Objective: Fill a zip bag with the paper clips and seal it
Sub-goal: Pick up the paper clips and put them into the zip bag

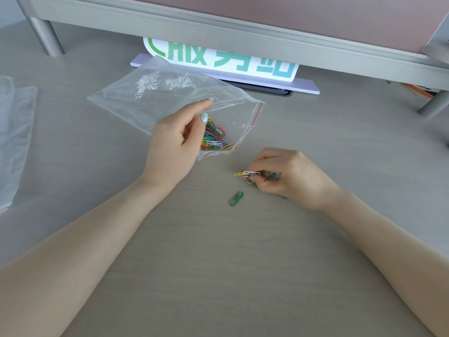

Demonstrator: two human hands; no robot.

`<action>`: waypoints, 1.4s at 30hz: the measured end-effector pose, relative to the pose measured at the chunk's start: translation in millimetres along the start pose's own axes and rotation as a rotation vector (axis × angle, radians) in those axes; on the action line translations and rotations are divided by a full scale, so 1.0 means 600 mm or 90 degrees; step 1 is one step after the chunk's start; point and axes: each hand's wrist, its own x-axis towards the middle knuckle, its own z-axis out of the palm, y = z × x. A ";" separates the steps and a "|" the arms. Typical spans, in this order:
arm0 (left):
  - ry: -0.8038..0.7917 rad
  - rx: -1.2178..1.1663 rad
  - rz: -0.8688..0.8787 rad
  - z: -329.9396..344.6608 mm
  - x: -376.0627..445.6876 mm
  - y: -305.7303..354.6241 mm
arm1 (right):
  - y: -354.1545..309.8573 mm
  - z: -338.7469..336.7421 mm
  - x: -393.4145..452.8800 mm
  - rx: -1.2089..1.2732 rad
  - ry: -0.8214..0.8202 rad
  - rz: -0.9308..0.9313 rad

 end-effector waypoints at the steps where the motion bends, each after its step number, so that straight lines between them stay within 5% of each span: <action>1: -0.001 0.001 0.000 0.000 0.000 0.000 | -0.001 -0.001 0.002 0.036 0.011 0.022; 8: 0.001 0.016 0.022 -0.003 0.002 0.004 | -0.019 0.001 0.109 0.078 0.104 0.124; 22: 0.011 0.011 0.028 0.002 0.004 -0.002 | -0.049 0.049 0.225 -0.170 -0.047 0.206; 29: 0.012 0.012 0.014 0.002 0.002 0.000 | -0.028 0.045 0.180 0.037 0.038 0.020; 34: 0.001 0.012 0.017 0.000 0.002 0.003 | -0.003 0.000 0.064 0.073 0.099 0.095; 38: -0.004 0.009 0.022 0.000 0.001 0.003 | 0.027 -0.017 -0.028 0.103 0.009 0.235; 42: -0.002 0.008 0.010 0.001 0.000 0.002 | 0.026 -0.013 -0.071 -0.029 -0.130 0.215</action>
